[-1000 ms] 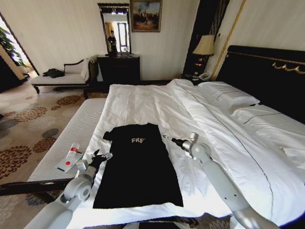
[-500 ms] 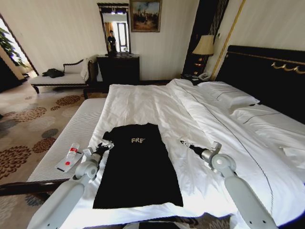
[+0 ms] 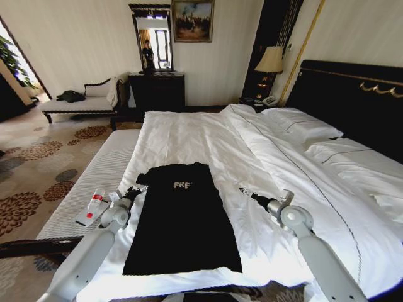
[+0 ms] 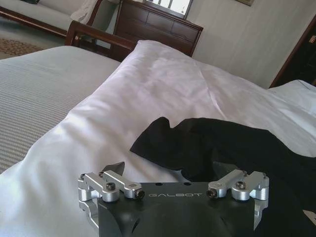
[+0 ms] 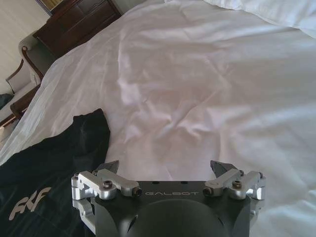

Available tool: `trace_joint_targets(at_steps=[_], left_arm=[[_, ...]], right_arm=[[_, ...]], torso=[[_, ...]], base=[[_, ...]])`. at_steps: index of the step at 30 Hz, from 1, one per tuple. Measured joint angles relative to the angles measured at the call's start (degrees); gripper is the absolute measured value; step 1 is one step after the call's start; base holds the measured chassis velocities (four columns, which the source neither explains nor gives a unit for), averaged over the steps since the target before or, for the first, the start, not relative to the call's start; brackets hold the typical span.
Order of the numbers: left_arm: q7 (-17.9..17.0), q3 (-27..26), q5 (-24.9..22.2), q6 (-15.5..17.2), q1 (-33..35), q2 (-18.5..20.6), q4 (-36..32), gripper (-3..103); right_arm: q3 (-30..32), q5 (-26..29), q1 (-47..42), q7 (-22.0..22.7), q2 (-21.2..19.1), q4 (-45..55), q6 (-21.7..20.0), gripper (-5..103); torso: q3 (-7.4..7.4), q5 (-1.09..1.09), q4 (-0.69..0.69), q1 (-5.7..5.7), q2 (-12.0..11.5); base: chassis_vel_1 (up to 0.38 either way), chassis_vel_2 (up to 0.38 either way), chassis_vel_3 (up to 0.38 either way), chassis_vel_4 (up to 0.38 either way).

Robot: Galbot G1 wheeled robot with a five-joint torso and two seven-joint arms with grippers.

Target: Fold the clothes on the bed.

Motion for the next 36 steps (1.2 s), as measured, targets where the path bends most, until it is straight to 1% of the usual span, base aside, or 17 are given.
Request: trace_joint_targets(at_steps=[3, 6, 7, 10, 13, 14, 17, 20, 21, 24, 25, 27, 28, 29, 33, 34, 36], left_arm=[[0.19, -0.24, 0.07, -0.24, -1.03, -1.05, 1.76, 100], [0.44, -0.28, 0.25, -0.43, -1.59, -1.64, 2.9, 100], [0.73, -0.24, 0.42, -0.55, -1.92, -1.95, 3.64, 103], [1.56, -0.13, 1.16, -0.95, -2.75, -2.68, 5.87, 99], [2.15, -0.17, 1.47, -1.33, -3.6, -3.43, 7.69, 88], [2.39, 0.04, 1.51, -1.47, -4.46, -4.01, 8.17, 77], [2.4, 0.23, 1.51, -1.49, -4.8, -4.16, 8.23, 72], [2.39, 0.47, 1.47, -1.49, -5.78, -4.4, 8.88, 56], [2.39, 0.47, 1.47, -1.49, -5.78, -4.4, 8.88, 56], [2.12, 0.38, 1.21, -1.48, -6.36, -4.75, 9.54, 41], [2.12, 0.38, 1.21, -1.48, -6.36, -4.75, 9.54, 41], [1.85, 0.16, 1.58, -1.69, -6.55, -5.11, 10.11, 37], [1.72, 0.11, 1.86, -1.85, -6.61, -5.22, 10.28, 32], [1.72, 0.11, 1.86, -1.85, -6.61, -5.22, 10.28, 32], [0.71, -0.37, 2.54, -2.49, -6.94, -5.87, 11.2, 12], [0.71, -0.37, 2.54, -2.49, -6.94, -5.87, 11.2, 12], [0.51, -0.5, 2.67, -2.65, -7.14, -5.91, 11.62, 2]], right_arm=[[-0.45, 0.15, 0.48, 0.01, -0.39, -0.5, 0.01, 100], [-0.85, 0.2, 0.75, 0.01, -0.54, -0.74, 0.06, 100], [-1.05, 0.2, 0.89, 0.01, -0.59, -0.84, 0.13, 100], [-1.66, 0.19, 1.37, 0.11, -0.69, -1.18, 0.26, 100], [-1.95, 0.19, 1.69, 0.12, -0.93, -1.39, 0.27, 100], [-1.97, 0.21, 1.75, 0.09, -1.05, -1.6, 0.27, 100], [-2.02, 0.21, 1.81, 0.08, -1.03, -1.64, 0.27, 100], [-2.32, 0.22, 2.0, 0.01, -0.73, -1.75, 0.26, 100], [-2.32, 0.22, 2.0, 0.01, -0.73, -1.75, 0.26, 100], [-2.33, 0.17, 1.8, -0.02, -0.7, -1.78, 0.25, 100], [-2.33, 0.17, 1.8, -0.02, -0.7, -1.78, 0.25, 100], [-2.23, 0.17, 1.59, -0.04, -0.78, -1.64, 0.25, 100], [-2.18, 0.18, 1.55, -0.04, -0.81, -1.6, 0.24, 100], [-2.18, 0.18, 1.55, -0.04, -0.81, -1.6, 0.24, 100], [-1.74, 0.27, 0.95, -0.07, -1.05, -1.21, 0.23, 100], [-1.74, 0.27, 0.95, -0.07, -1.05, -1.21, 0.23, 100], [-1.43, 0.27, 0.44, -0.11, -1.04, -1.03, 0.23, 100]], torso=[[0.0, 0.0, -0.03, 0.0, 0.0], [0.0, 0.01, -0.01, 0.01, 0.0], [0.0, 0.01, 0.0, 0.0, 0.0], [0.0, 0.0, -0.01, 0.0, 0.0], [0.0, 0.0, 0.0, 0.0, 0.0], [0.0, 0.01, -0.03, 0.0, 0.0], [0.0, 0.0, -0.03, 0.0, 0.0], [0.0, 0.01, 0.0, -0.01, 0.0], [0.0, 0.01, 0.0, -0.01, 0.0], [0.0, 0.01, -0.01, 0.0, 0.0], [0.0, 0.01, -0.01, 0.0, 0.0], [0.0, 0.01, -0.01, -0.01, 0.0], [0.0, 0.01, -0.01, -0.01, 0.0], [0.0, 0.01, -0.01, -0.01, 0.0], [0.0, 0.0, 0.0, -0.01, 0.0], [0.0, 0.0, 0.0, -0.01, 0.0], [0.0, 0.0, -0.01, -0.01, 0.0]], base=[[0.0, 0.0, 0.0, 0.0], [0.0, 0.0, 0.0, 0.0], [0.0, 0.0, 0.0, 0.0], [0.0, 0.0, 0.0, 0.0], [0.0, 0.0, 0.0, 0.0], [0.0, 0.0, 0.0, 0.0], [0.0, 0.0, 0.0, 0.0], [0.0, 0.0, 0.0, 0.0], [0.0, 0.0, 0.0, 0.0], [0.0, 0.0, 0.0, 0.0], [0.0, 0.0, 0.0, 0.0], [0.0, 0.0, 0.0, 0.0], [0.0, 0.0, 0.0, 0.0], [0.0, 0.0, 0.0, 0.0], [0.0, 0.0, 0.0, 0.0], [0.0, 0.0, 0.0, 0.0], [0.0, 0.0, 0.0, 0.0]])
